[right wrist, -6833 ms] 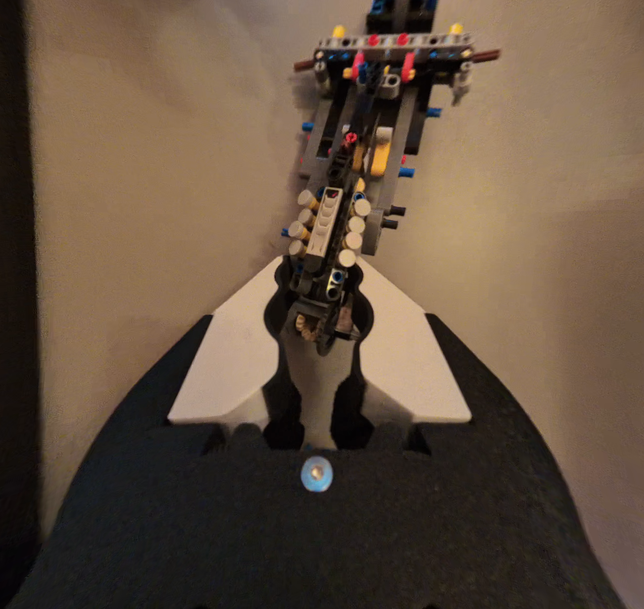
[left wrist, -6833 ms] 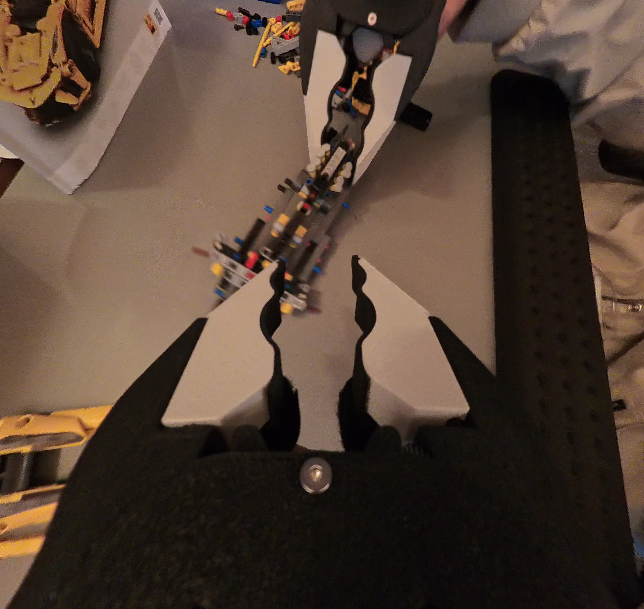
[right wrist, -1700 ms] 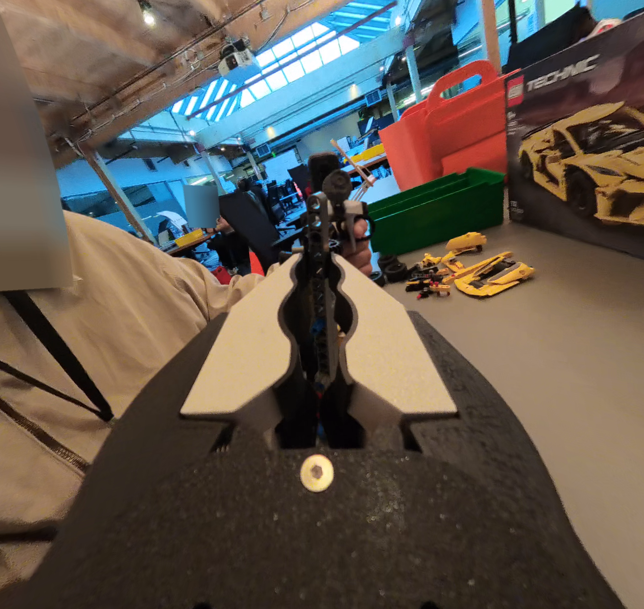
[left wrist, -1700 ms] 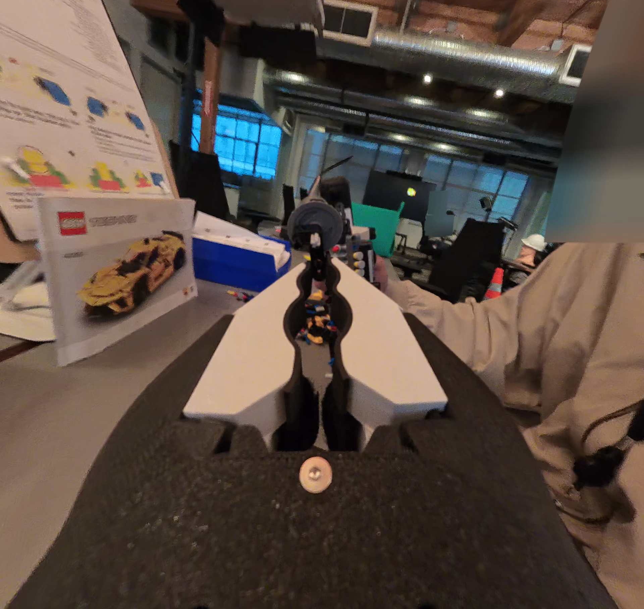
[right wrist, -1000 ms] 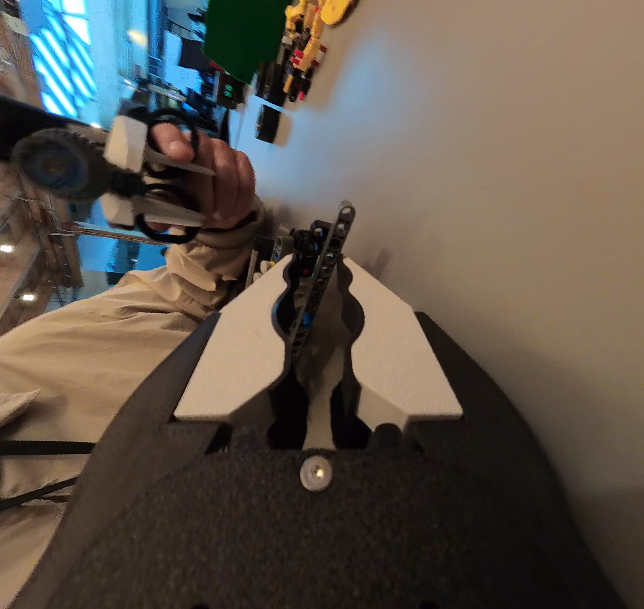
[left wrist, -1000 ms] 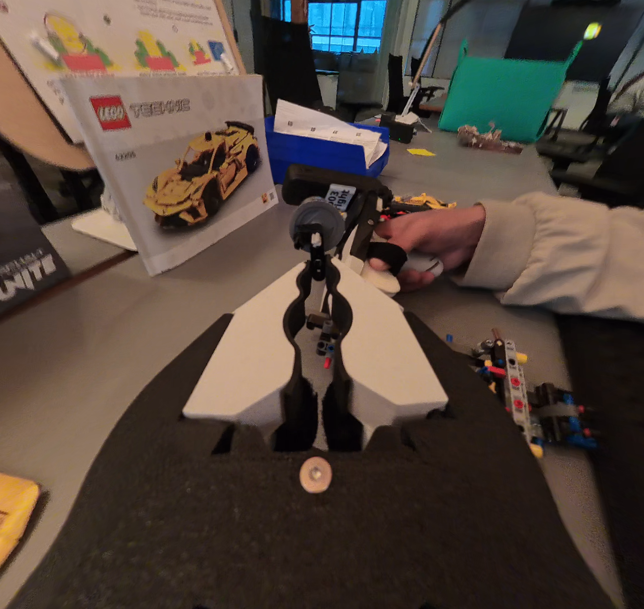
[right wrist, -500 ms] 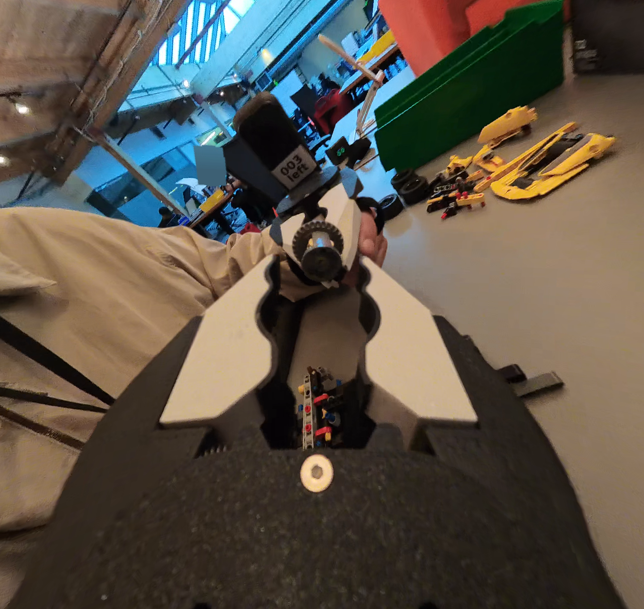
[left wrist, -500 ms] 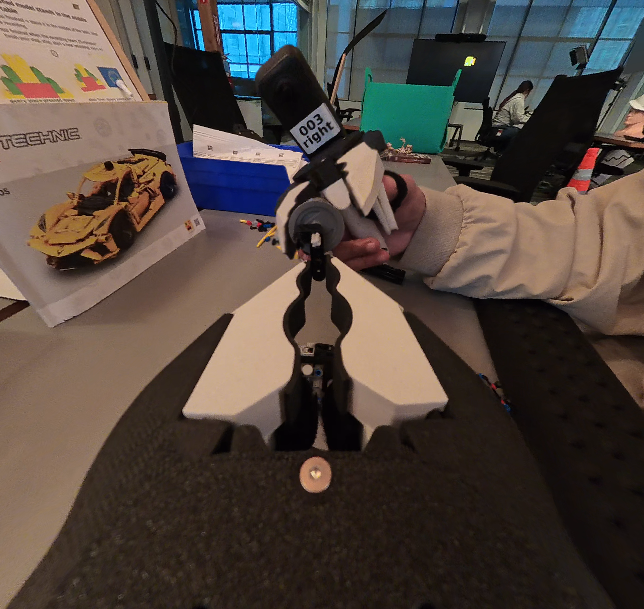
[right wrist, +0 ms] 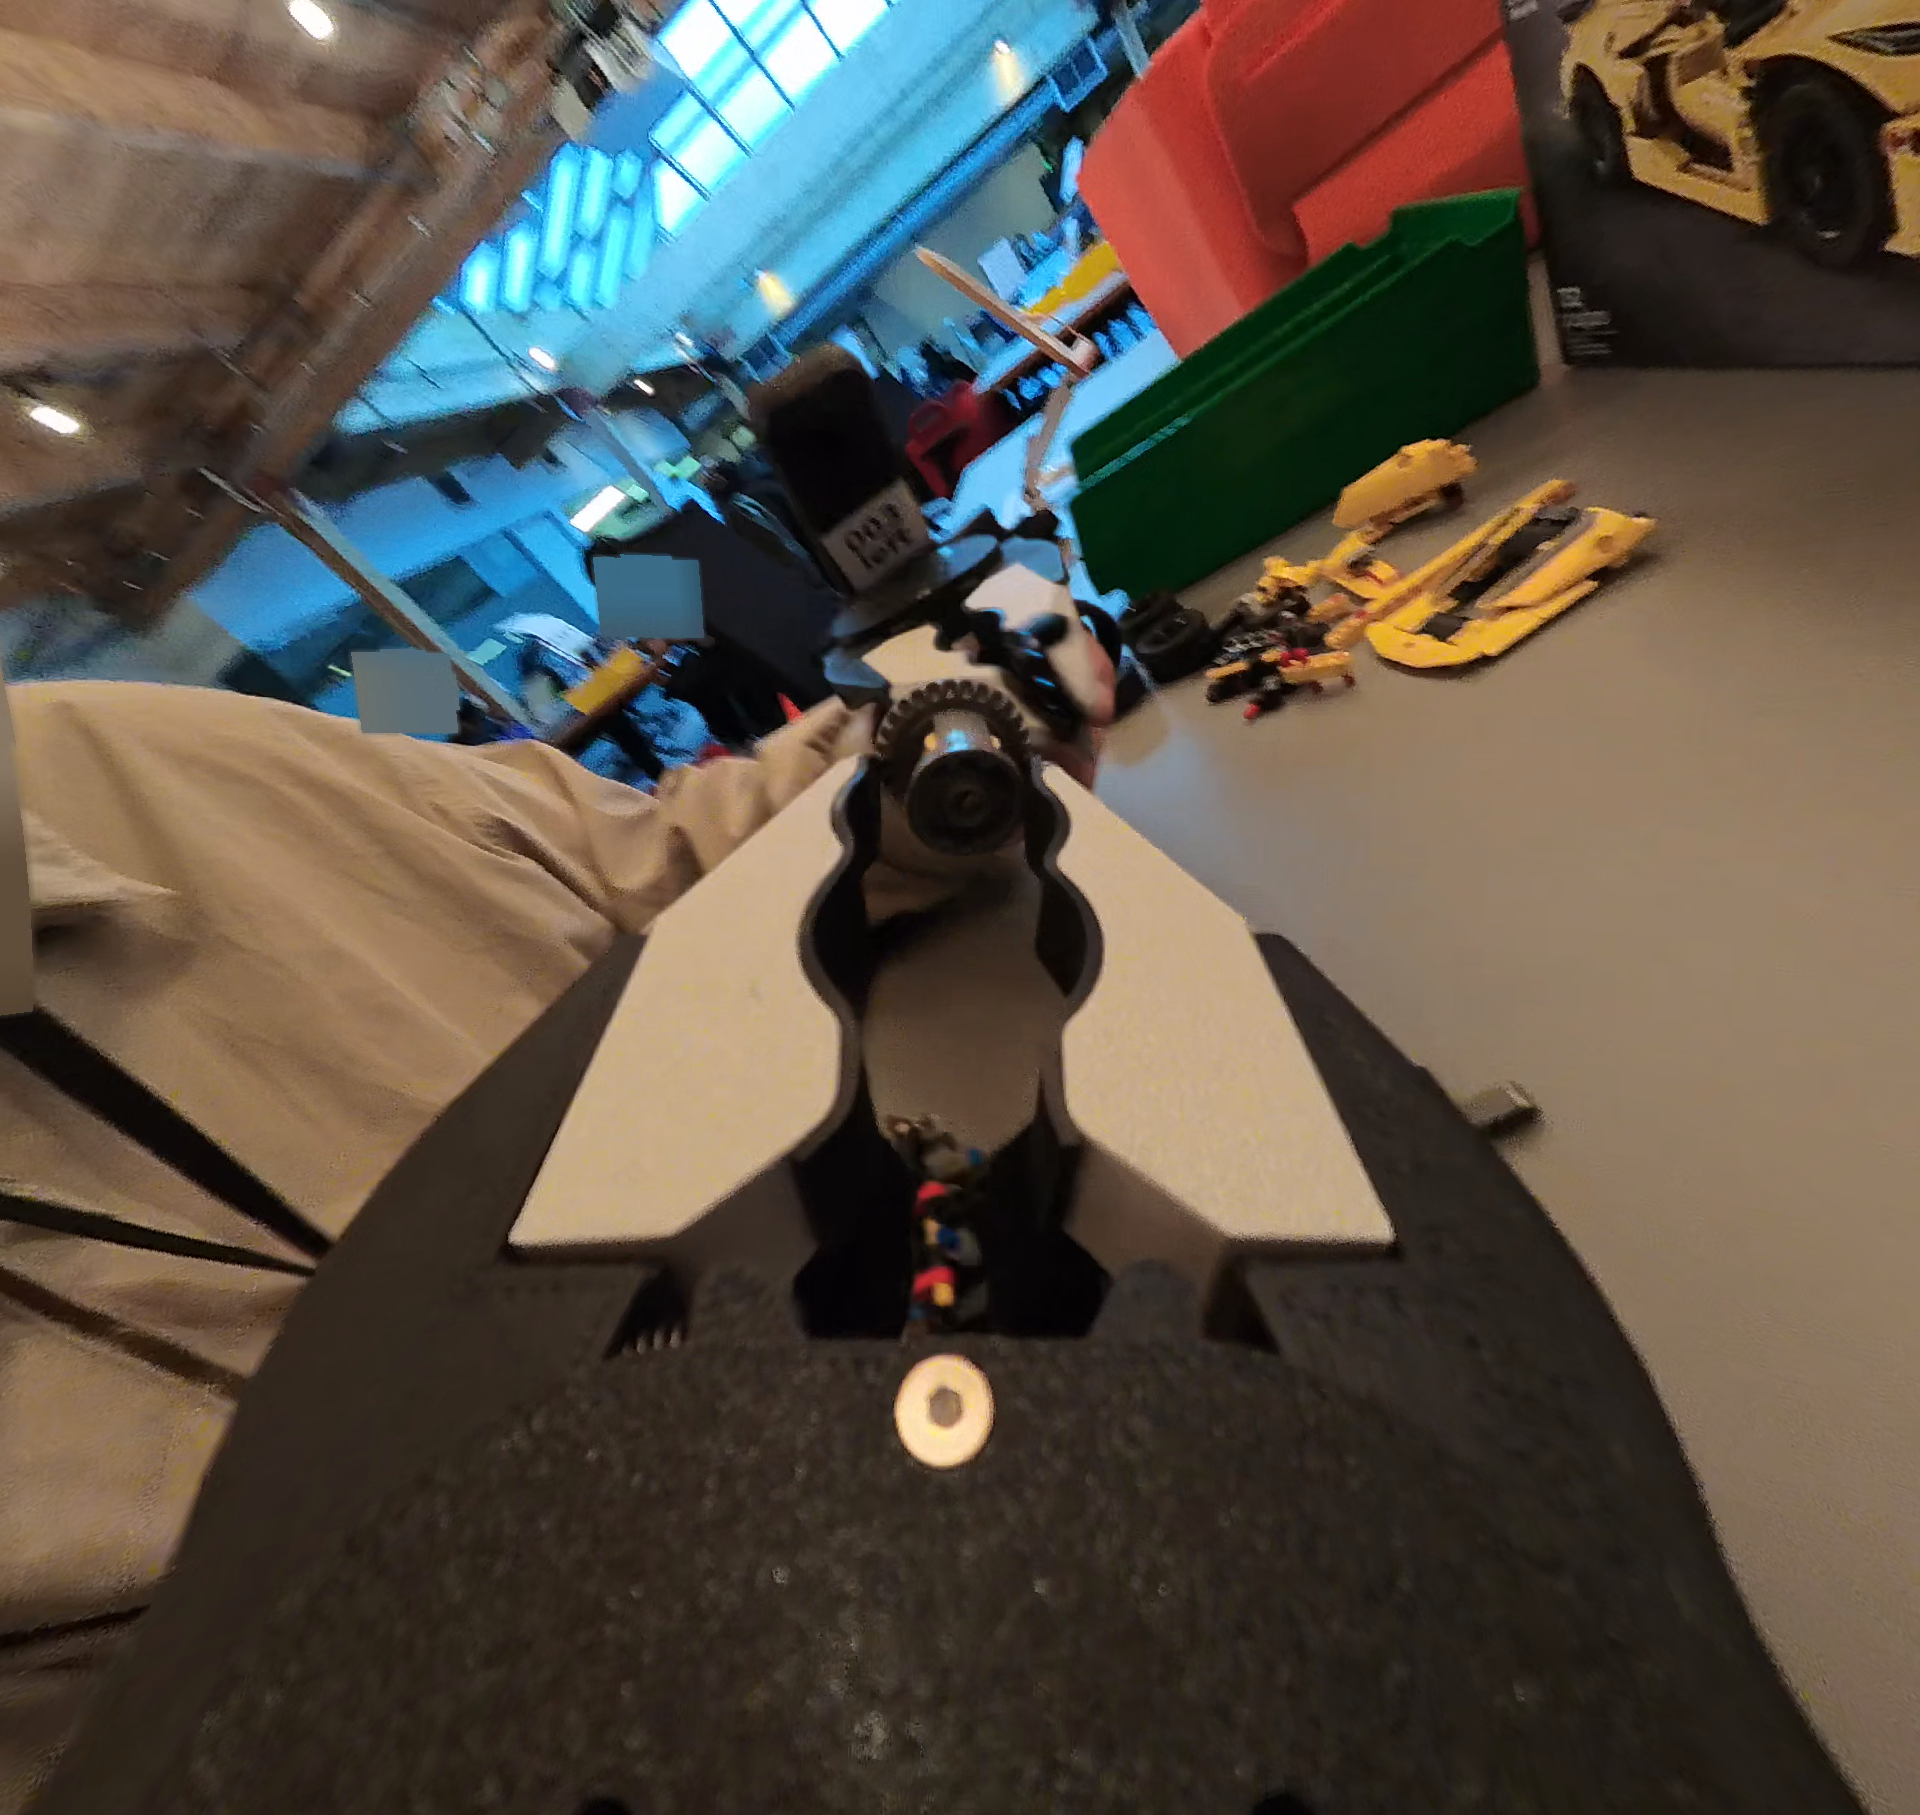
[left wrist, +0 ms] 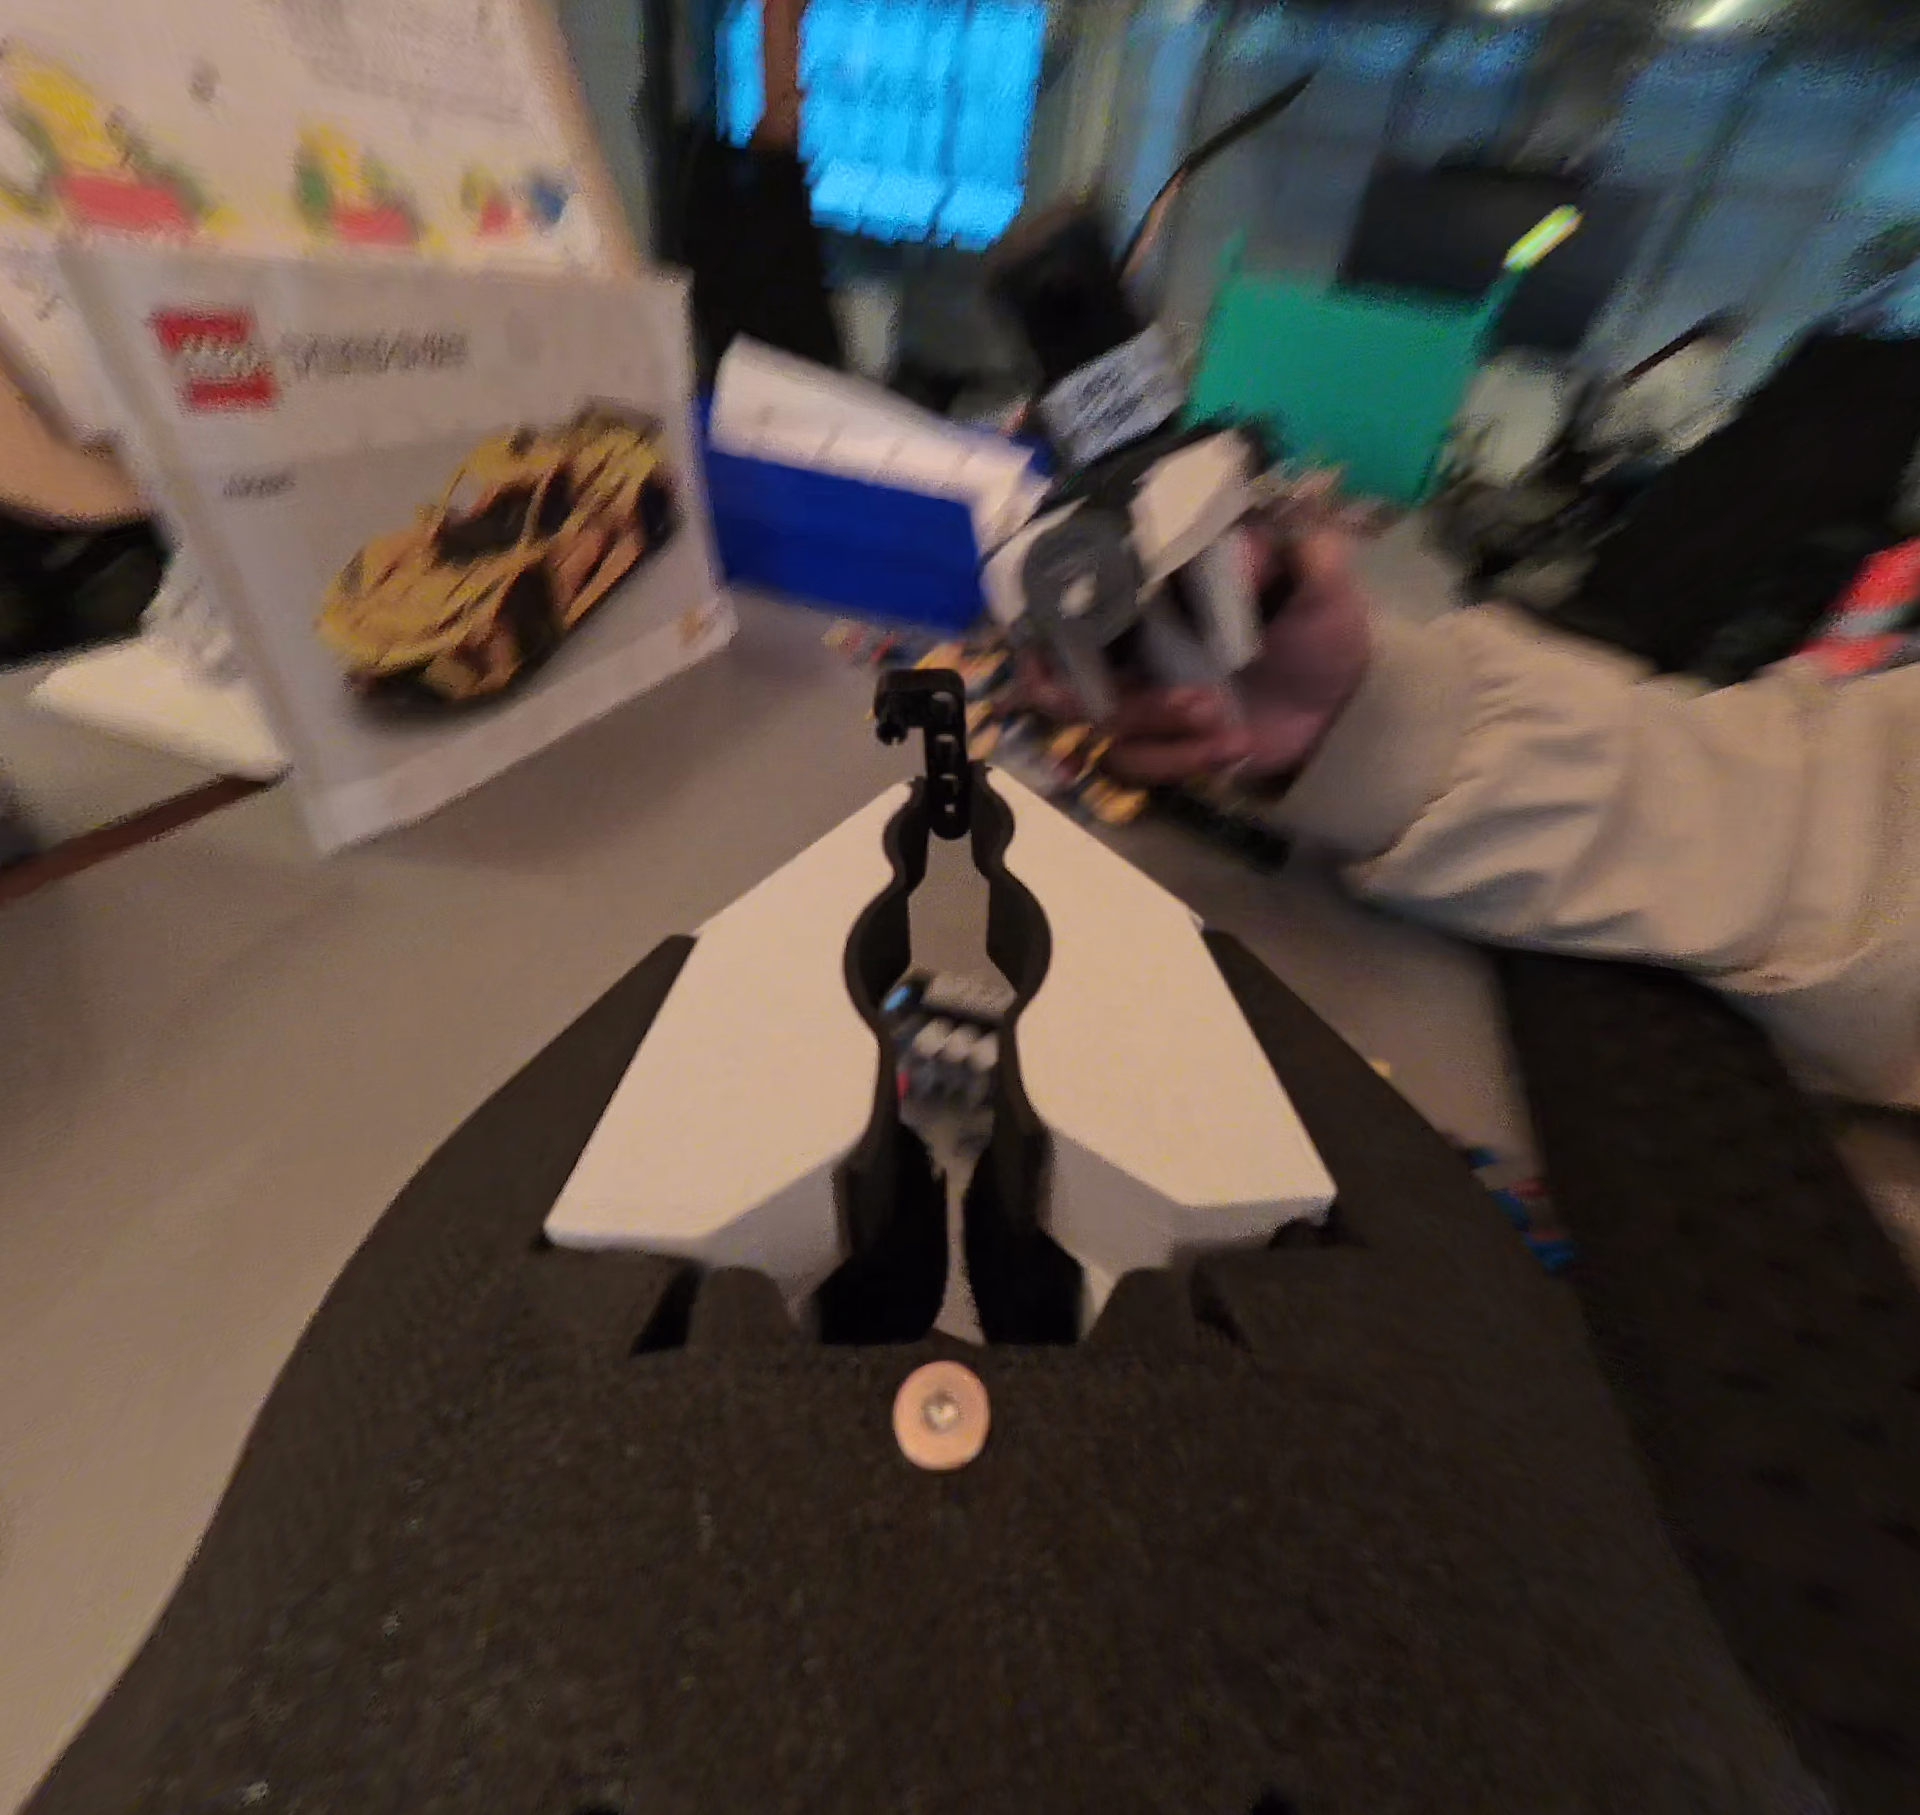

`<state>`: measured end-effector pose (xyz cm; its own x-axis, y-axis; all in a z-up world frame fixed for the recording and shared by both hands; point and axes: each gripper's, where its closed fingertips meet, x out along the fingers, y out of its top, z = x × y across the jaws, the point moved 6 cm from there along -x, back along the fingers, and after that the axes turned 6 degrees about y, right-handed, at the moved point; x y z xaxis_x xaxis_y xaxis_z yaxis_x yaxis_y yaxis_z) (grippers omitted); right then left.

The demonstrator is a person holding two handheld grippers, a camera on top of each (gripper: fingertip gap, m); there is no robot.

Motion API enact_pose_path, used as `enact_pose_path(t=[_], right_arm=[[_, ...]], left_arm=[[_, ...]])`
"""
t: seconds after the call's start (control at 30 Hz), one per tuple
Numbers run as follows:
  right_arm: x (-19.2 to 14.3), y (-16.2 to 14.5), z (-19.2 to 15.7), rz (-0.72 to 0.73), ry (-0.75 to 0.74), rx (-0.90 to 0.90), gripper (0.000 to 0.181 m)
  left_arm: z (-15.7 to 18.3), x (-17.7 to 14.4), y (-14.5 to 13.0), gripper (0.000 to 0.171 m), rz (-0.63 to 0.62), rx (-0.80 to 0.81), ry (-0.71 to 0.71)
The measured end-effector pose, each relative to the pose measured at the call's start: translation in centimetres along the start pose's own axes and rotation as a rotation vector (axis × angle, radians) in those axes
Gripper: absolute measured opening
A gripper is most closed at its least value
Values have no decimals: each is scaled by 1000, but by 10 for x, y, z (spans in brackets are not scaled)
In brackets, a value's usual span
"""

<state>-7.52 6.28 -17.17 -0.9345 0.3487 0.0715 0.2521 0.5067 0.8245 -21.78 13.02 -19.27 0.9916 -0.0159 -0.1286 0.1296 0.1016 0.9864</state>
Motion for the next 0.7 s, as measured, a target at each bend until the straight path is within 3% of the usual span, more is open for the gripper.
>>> enact_pose_path(t=[0.13,0.2,0.3,0.4,0.5,0.57,0.7], right_arm=[[2,-10,16,-105,-219,-188,26],[3,-16,26,-139,-331,-274,27],[6,-21,35,-184,-390,-260,27],[2,-25,49,-195,-492,-262,27],[-12,-36,72,-324,-687,-270,27],[-17,-43,82,-419,-744,-298,27],[-16,-52,93,-451,-742,-298,27]], left_arm=[[-45,5,-54,7,-482,280,413],[-46,6,-65,7,-554,287,397],[-40,11,-62,7,-490,240,352],[-36,12,-61,7,-481,317,345],[-32,15,-60,7,-451,422,358],[-24,17,-51,7,-358,524,363],[1,17,-31,7,-159,663,316]])
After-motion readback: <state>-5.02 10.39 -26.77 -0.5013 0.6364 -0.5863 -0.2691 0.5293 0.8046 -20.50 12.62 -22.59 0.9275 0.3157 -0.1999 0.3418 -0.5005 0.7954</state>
